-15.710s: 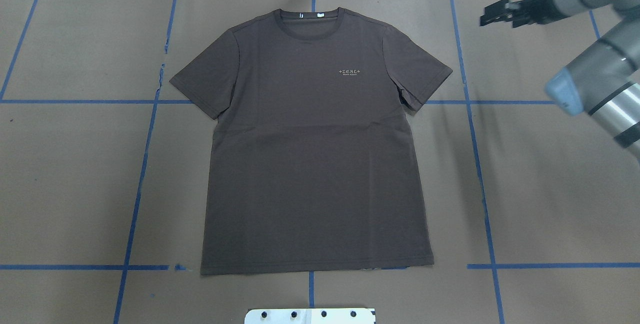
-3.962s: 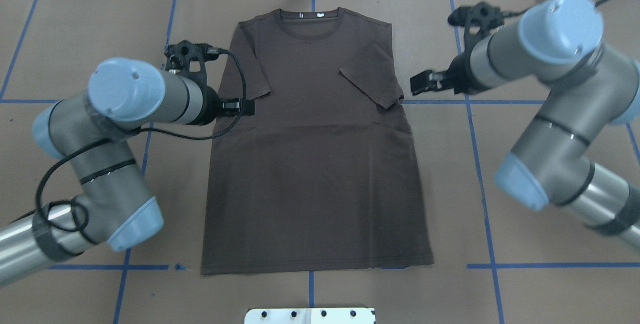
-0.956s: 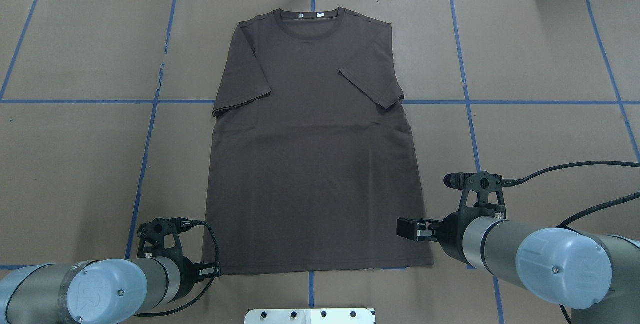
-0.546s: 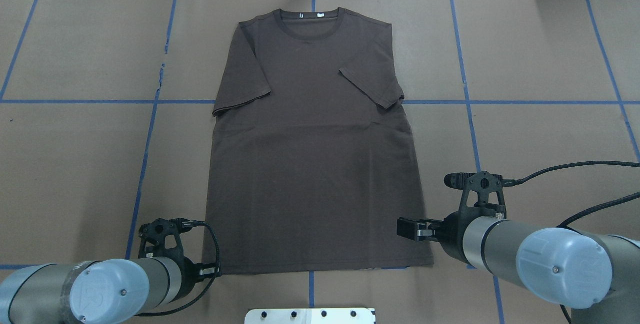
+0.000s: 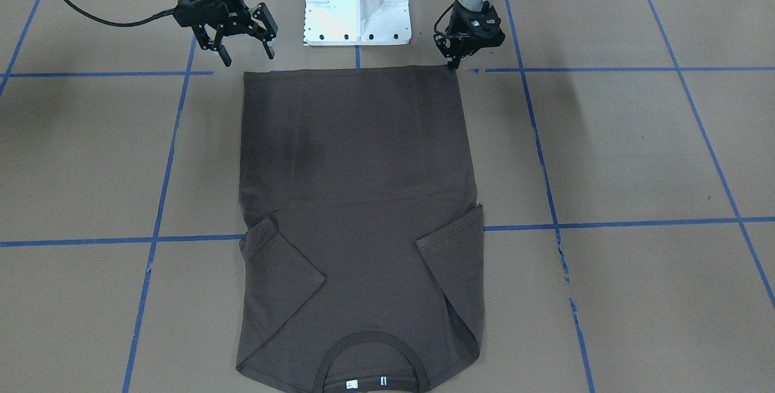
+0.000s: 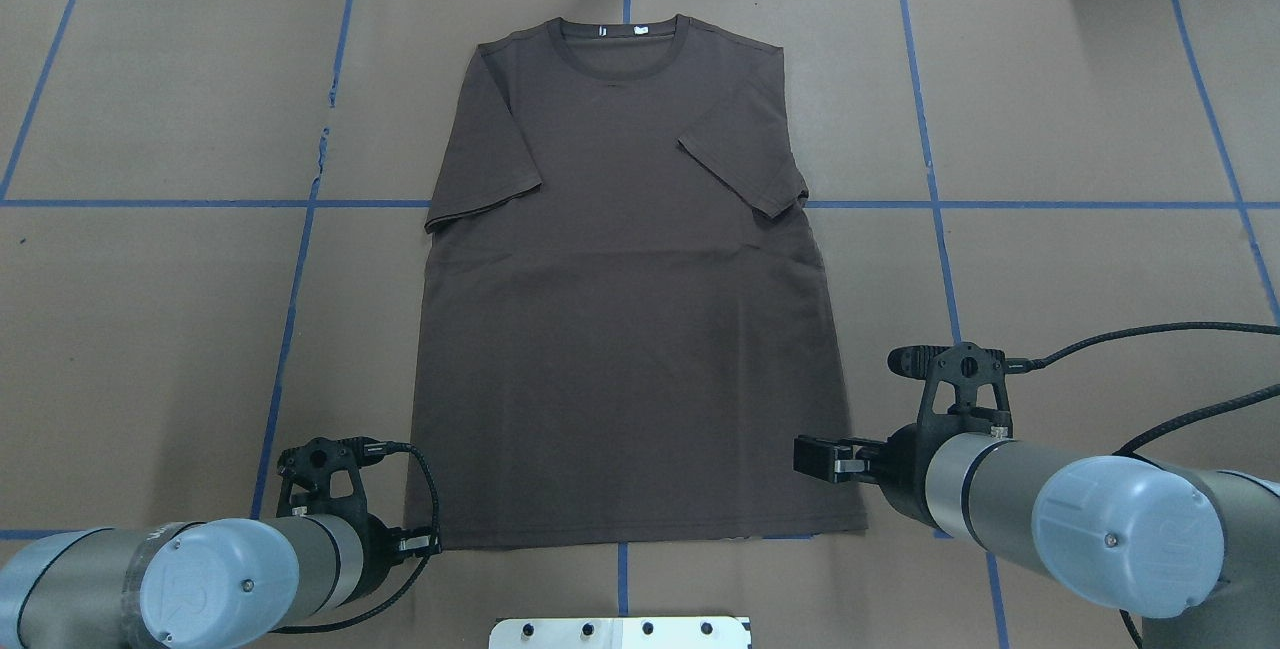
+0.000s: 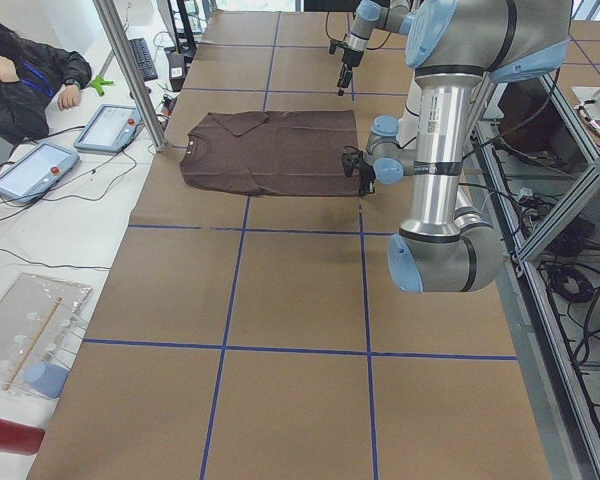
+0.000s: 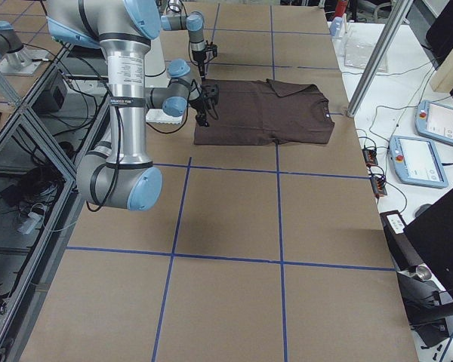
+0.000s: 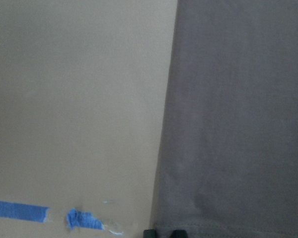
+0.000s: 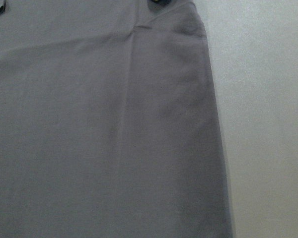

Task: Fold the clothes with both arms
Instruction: 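Pinch the hem corners with both grippers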

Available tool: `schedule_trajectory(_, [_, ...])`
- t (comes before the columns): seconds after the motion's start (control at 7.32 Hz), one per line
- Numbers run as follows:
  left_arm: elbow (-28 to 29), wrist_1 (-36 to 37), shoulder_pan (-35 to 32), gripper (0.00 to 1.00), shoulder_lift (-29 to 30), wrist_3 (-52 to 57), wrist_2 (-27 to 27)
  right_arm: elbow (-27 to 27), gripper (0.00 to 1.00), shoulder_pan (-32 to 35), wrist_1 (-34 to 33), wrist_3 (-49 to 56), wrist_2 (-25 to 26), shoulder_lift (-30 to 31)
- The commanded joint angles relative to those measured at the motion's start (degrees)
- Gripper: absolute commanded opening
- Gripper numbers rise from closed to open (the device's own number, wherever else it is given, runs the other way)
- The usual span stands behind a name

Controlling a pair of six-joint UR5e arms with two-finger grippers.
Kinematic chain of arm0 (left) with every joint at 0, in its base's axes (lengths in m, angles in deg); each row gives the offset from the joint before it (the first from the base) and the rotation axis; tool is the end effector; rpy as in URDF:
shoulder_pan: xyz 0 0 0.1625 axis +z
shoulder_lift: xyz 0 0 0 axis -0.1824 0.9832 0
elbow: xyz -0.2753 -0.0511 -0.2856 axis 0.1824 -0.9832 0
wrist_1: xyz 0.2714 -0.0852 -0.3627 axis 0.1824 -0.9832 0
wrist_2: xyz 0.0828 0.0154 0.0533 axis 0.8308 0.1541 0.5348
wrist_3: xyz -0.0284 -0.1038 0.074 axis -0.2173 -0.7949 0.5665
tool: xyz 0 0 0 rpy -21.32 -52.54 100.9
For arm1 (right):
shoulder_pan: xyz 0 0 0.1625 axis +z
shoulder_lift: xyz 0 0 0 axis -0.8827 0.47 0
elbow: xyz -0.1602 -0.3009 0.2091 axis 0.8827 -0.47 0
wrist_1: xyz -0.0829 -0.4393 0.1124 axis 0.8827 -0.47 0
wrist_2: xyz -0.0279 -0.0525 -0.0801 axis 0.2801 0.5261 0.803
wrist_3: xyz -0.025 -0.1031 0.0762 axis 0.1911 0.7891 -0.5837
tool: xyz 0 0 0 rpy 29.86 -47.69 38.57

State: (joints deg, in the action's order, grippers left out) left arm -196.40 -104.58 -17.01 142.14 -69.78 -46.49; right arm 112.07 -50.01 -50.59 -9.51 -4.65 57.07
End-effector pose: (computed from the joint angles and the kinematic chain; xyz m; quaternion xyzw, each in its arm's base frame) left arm 0.5574 -0.2008 0.3195 0.0180 0.4286 -0.0932 0.8985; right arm -0.4675 -0.2516 0.2618 0.1296 -0.4679 0.0724 0.8712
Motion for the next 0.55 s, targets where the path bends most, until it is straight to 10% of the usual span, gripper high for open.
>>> schedule_trajectory(0.0, [-0.08, 0.00, -0.09, 0.00, -0.08, 0.03, 0.00, 0.00, 1.00, 0.00, 0.00, 0.00, 0.02, -0.01])
schedule_trajectory(0.14, [-0.17, 0.00, -0.09, 0.00, -0.08, 0.03, 0.00, 0.00, 0.99, 0.00, 0.00, -0.09, 0.02, 0.17])
schedule_trajectory(0.41, [-0.44, -0.09, 0.00, 0.00, 0.10, 0.03, 0.00, -0.18, 0.68, -0.87, 0.00, -7.32, 1.15, 3.14])
